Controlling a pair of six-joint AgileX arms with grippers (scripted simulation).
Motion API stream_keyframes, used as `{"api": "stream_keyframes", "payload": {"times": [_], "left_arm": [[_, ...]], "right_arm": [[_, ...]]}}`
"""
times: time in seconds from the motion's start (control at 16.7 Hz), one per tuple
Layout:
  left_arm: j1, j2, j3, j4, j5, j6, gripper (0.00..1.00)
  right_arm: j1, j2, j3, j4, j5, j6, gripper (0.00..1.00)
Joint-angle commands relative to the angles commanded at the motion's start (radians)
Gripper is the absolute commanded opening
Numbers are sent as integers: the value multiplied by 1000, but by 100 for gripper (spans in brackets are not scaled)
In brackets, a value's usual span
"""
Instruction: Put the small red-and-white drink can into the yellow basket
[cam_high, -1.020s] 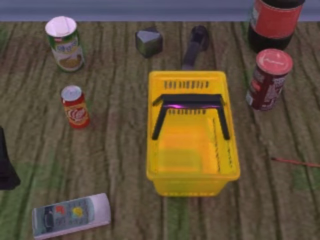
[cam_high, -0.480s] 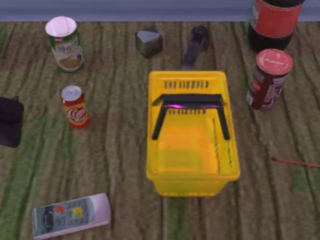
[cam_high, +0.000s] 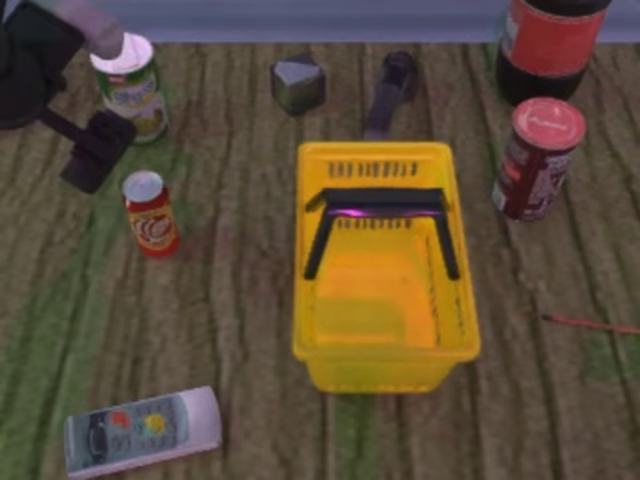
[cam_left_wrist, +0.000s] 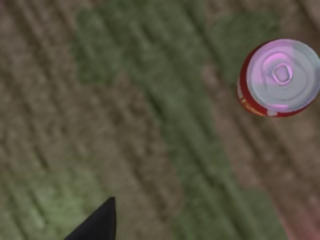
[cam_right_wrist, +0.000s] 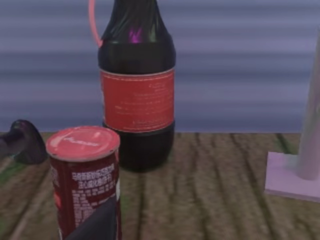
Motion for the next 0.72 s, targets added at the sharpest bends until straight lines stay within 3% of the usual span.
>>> {"api": "stream_keyframes", "payload": {"times": [0.36, 0.72], "left_arm": [[-45, 465, 386, -248, 0, 119, 100], [-60, 583, 484, -316, 3, 152, 100]], "right_arm": [[0, 0, 0, 0, 0, 0, 100], [0, 0, 0, 0, 0, 0, 100]]}}
